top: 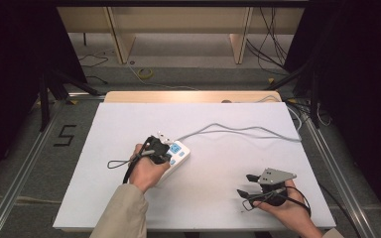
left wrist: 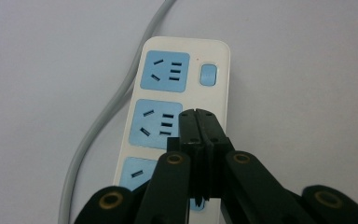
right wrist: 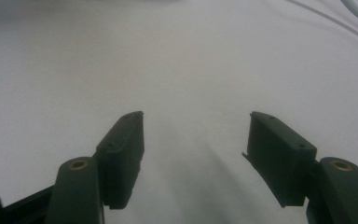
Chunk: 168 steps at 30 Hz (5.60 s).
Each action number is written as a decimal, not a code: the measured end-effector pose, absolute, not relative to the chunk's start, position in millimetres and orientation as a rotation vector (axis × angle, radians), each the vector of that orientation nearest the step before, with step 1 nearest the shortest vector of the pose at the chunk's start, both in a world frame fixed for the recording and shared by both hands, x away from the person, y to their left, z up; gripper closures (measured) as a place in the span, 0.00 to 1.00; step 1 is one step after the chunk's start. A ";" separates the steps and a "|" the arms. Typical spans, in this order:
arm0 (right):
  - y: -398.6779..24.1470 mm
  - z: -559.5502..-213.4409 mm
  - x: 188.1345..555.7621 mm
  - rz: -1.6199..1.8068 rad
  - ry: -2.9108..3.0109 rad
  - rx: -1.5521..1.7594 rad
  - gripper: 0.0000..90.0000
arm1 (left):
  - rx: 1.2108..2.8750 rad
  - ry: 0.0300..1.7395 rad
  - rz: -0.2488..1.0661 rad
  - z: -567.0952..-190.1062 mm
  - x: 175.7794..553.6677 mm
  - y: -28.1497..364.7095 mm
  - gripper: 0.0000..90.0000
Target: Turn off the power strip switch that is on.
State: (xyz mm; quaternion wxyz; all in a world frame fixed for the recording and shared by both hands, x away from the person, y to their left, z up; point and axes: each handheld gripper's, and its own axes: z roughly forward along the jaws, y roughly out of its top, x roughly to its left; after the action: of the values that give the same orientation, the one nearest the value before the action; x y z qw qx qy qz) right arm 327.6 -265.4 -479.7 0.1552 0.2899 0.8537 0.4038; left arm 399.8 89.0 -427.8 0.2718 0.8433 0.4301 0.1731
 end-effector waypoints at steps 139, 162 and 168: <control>-267.2 -478.3 327.2 1.151 2.446 0.824 0.41 | 2.412 1.112 0.439 -433.0 445.0 40.2 0.99; -266.9 -478.7 327.4 1.155 2.448 0.824 0.41 | 2.422 1.139 0.439 -440.0 451.1 36.9 0.99; -266.6 -479.0 327.4 1.158 2.447 0.823 0.42 | 2.419 1.148 0.433 -441.0 451.2 36.2 0.99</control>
State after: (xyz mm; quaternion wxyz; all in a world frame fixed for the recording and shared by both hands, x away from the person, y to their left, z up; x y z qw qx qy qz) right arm 327.4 -266.6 -479.0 0.1554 0.2873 0.8544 0.4041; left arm 451.2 36.2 -441.0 0.2131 0.8714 0.4135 0.1558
